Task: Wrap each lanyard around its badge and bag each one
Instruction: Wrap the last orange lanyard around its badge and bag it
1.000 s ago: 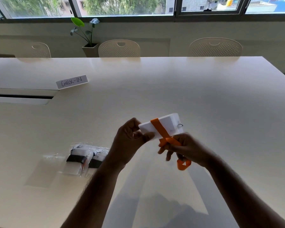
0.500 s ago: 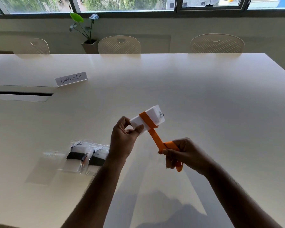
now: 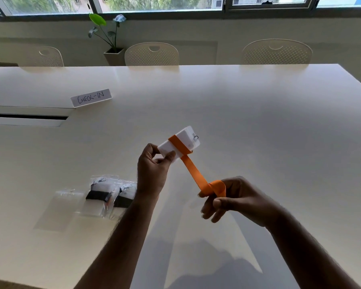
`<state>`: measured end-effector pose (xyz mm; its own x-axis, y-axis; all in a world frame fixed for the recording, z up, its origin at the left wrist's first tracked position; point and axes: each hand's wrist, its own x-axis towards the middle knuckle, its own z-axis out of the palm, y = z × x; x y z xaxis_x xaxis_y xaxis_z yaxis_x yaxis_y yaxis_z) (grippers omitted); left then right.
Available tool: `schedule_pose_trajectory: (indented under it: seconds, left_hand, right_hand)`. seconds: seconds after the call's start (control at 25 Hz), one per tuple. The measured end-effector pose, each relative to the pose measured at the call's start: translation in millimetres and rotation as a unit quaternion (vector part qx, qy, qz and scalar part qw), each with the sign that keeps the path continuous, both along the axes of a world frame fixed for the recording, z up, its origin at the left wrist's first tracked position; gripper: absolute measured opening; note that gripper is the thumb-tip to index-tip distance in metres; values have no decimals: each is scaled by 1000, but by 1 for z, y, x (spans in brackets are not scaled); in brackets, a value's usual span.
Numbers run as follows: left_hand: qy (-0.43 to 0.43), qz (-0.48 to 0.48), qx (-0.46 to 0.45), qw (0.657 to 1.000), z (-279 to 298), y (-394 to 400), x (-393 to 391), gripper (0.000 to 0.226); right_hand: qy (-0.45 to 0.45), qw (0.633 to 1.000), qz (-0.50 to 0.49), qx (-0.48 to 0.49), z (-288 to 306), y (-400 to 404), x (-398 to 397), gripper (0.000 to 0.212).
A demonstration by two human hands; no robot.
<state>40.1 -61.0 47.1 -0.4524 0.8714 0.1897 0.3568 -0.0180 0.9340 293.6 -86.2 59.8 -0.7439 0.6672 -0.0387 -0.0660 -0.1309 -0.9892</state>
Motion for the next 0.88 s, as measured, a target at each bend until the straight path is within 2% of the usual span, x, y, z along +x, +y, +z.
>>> schedule_pose_trajectory:
  seconds: [0.12,0.2,0.32,0.44,0.64,0.76,0.88]
  left_hand:
    - [8,12,7,1000,0,2,2,33]
    - [22,11,7,1000,-3,3,1,33]
    - [70,-3,2,998,-13,2,1,33]
    - [117,-26,10,993,-20,-3,8,32]
    - [168,-101,-2,981,-24,-11,21,30]
    - [178,-150,-17,972,-27,-15,23,30]
    - [208,-211,-3,955,-25,-20,24,26]
  right_hand:
    - [30,999,23,-11,5,2,-1,36]
    - [33,999,12,-3,7,1,-3,30]
    - [27,998,-44,31,13,1,-8,17]
    - [8,986,-117,116,21,6,-13,17]
    - [7,960,-198,196,36,23,-15,34]
    - [-2,949,-233,210,42,36,-13,22]
    - [33,948,-259,185,46,50,-13,23]
